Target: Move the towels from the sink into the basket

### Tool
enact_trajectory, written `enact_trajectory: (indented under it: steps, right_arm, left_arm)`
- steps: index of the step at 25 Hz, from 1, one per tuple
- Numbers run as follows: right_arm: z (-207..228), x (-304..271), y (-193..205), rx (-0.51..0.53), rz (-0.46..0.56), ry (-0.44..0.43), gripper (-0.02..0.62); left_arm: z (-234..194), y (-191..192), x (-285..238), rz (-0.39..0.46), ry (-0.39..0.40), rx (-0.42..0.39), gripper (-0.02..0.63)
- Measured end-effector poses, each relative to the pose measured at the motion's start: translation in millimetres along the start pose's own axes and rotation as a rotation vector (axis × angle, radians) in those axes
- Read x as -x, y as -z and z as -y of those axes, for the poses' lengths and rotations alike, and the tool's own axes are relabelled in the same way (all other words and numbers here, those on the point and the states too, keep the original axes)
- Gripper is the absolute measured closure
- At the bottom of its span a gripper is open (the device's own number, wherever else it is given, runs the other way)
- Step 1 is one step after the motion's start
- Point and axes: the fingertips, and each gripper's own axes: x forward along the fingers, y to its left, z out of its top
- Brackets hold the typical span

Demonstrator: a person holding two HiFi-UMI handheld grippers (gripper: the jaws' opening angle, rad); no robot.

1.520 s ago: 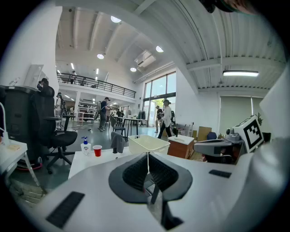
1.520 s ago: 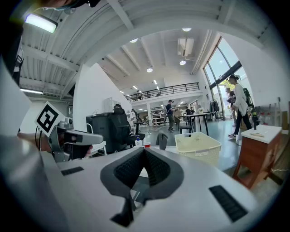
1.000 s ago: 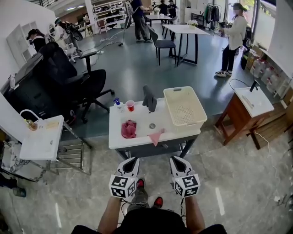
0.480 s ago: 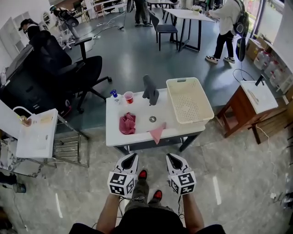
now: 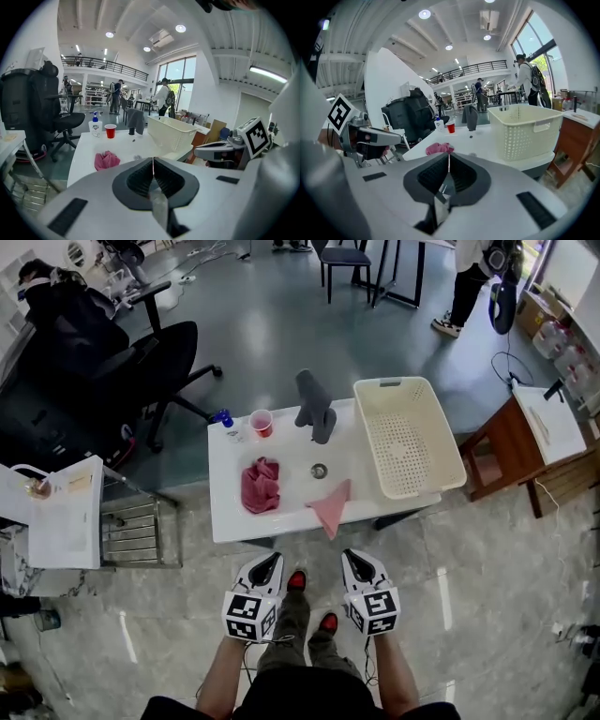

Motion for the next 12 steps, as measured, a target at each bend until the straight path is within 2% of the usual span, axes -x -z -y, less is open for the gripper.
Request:
enact_trajectory:
  steps: [12]
  right_arm:
    - [28, -64, 44, -0.068, -0.115, 0.03, 0.565]
  left_arm:
    - [-33, 30, -62, -0.111, 0.035, 0.045, 0.594]
